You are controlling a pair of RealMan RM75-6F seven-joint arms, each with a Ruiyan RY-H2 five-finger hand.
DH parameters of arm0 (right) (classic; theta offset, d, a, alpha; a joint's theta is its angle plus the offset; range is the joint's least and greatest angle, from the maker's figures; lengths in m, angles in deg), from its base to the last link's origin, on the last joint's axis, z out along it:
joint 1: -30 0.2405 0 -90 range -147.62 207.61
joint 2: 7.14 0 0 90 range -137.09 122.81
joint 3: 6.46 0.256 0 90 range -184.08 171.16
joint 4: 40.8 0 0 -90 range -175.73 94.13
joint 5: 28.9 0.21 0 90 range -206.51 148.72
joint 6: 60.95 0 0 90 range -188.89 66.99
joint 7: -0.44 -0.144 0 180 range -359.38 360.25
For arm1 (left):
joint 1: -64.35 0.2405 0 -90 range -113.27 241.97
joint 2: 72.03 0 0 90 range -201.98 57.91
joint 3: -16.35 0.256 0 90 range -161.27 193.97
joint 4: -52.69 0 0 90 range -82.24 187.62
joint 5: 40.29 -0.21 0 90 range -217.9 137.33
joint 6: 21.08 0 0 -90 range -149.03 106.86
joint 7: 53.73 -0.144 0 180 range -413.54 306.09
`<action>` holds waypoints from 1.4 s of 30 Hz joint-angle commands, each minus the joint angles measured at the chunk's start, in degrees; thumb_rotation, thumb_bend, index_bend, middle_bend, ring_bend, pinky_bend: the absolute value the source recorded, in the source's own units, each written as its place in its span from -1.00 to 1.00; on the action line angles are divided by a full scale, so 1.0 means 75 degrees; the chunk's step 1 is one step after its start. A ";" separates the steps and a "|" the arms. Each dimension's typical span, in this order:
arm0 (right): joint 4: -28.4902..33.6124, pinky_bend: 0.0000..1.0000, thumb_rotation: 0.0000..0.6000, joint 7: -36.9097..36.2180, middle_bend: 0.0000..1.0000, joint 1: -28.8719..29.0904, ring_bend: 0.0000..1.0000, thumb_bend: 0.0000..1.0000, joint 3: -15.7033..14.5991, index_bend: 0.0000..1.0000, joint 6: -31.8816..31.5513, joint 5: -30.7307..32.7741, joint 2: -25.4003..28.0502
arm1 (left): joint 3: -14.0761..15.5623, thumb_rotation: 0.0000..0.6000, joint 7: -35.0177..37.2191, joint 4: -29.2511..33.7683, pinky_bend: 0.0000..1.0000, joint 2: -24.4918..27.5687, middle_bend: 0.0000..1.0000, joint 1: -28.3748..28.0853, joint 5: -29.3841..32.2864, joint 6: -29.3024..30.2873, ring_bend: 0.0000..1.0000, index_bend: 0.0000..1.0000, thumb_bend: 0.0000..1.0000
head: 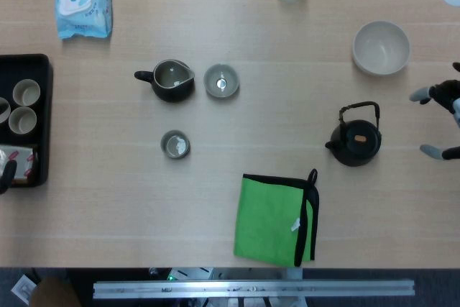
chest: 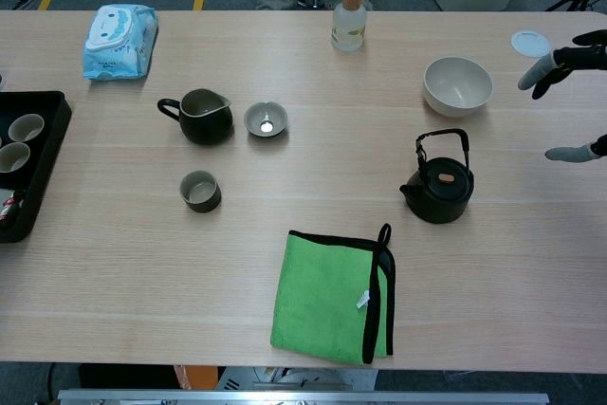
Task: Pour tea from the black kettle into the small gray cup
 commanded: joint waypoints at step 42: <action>-0.0863 -1.00 0.22 0.1006 -0.44 0.2411 -0.72 -1.00 0.0133 -0.50 0.3066 0.2676 -0.1397 | -0.0065 1.00 0.0305 0.0044 -0.88 0.0087 -0.75 -0.0226 0.0342 -0.0496 -0.76 -0.77 -0.35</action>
